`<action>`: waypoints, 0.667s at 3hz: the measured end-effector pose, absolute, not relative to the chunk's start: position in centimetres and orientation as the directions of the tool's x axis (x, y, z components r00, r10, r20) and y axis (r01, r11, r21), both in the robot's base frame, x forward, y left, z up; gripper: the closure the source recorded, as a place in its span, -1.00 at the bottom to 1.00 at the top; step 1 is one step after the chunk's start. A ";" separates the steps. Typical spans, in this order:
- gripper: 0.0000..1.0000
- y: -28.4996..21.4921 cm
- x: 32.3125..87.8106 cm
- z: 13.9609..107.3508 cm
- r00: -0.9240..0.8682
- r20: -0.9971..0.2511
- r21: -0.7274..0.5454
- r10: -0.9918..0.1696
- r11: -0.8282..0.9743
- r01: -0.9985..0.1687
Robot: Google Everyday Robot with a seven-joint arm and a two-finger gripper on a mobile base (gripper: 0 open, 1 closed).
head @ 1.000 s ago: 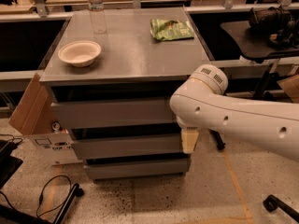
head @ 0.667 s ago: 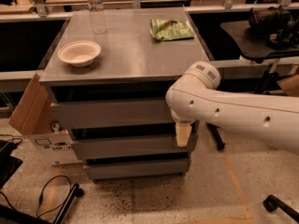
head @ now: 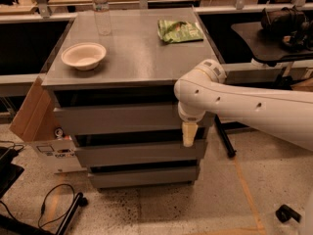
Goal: Open top drawer
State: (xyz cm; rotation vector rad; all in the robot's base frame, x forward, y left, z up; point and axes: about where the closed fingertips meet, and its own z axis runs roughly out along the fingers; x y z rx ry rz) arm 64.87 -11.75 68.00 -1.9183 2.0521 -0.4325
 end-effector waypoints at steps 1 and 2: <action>-0.75 -12.2 66.6 67.0 -0.077 -0.029 -0.356 -0.997 0.082 -0.931; -0.26 -12.4 67.3 66.6 -0.086 -0.034 -0.309 -0.996 0.092 -0.946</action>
Offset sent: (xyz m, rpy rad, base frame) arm 0.0328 -0.0078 -0.0134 0.0420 0.1597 -0.0268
